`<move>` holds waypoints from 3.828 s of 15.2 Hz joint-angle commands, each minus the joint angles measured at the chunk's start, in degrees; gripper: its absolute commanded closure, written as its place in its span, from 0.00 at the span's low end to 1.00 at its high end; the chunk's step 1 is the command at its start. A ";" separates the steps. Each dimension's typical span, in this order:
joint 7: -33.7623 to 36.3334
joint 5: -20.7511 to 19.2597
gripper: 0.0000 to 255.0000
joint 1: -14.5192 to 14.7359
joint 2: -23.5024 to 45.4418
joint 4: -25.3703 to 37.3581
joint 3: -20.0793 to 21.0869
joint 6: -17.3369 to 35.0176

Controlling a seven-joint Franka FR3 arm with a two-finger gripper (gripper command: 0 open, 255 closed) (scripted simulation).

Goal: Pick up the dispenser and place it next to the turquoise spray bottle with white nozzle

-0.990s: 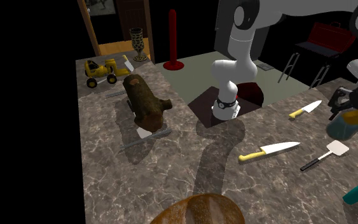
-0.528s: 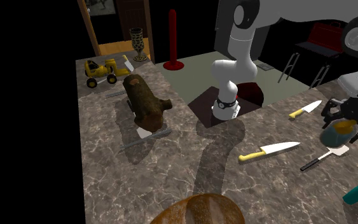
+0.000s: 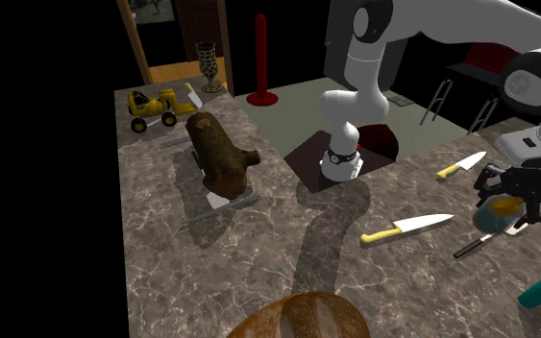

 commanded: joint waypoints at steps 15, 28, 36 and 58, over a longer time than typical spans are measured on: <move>-0.09 -0.95 1.00 0.26 2.18 -9.98 0.05 11.92; 0.92 -3.21 1.00 0.85 6.46 -15.65 -0.17 21.33; 1.66 -4.64 1.00 1.27 8.92 -17.44 -0.53 25.30; 0.23 -2.63 0.00 0.45 5.40 -13.73 -0.25 18.46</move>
